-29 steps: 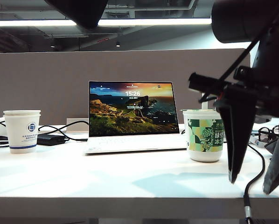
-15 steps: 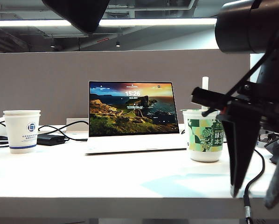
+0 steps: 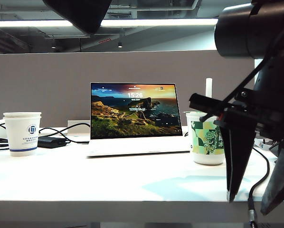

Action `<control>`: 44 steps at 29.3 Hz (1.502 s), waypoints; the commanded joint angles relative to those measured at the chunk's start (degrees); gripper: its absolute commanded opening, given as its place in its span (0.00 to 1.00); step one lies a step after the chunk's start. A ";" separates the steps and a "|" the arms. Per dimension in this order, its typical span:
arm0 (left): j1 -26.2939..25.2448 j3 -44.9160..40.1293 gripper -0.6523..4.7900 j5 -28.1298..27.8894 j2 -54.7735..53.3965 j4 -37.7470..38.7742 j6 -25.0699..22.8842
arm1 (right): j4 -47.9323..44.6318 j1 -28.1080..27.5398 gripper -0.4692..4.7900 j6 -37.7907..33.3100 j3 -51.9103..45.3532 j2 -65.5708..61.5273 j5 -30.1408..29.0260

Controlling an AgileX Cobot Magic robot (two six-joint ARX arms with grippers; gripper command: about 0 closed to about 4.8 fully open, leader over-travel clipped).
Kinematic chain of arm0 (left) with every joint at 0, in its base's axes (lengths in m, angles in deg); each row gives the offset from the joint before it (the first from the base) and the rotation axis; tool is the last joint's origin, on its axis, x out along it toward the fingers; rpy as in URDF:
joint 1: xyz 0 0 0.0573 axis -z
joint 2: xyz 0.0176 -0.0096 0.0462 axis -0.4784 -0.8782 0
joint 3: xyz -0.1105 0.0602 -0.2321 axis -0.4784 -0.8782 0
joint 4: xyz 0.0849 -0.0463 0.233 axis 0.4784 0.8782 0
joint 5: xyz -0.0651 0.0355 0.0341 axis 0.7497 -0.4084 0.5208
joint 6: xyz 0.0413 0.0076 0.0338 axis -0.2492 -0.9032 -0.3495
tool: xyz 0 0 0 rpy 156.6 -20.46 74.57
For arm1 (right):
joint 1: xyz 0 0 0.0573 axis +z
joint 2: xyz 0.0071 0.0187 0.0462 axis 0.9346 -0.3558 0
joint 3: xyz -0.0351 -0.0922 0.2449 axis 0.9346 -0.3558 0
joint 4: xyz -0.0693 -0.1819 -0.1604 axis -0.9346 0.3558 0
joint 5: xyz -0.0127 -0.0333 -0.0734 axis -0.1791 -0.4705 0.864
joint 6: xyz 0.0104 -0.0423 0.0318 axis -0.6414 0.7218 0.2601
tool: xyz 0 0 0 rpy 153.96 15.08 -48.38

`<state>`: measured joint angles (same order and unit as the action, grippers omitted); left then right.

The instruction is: Pick up the black phone, pick up the charger plug, insert the charger plug into the phone's charging port, and finally place the connected phone back on the desk.

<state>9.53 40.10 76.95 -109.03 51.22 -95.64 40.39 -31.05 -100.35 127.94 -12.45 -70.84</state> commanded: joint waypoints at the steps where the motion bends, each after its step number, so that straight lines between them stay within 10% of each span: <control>1: -0.04 0.52 0.11 0.15 0.28 -2.43 0.15 | -0.17 0.17 0.43 -0.17 0.04 -0.79 0.22; 39: -0.04 0.50 0.11 0.07 0.26 -1.84 0.15 | -0.42 0.42 0.40 0.24 -0.04 -3.41 1.31; 44: -0.04 0.50 0.11 0.04 0.26 -1.84 0.15 | -0.39 0.42 0.17 0.24 -0.04 -3.43 1.29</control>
<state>9.53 40.10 76.92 -109.05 51.94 -95.64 40.35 -30.70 -100.13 127.83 -15.93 -69.51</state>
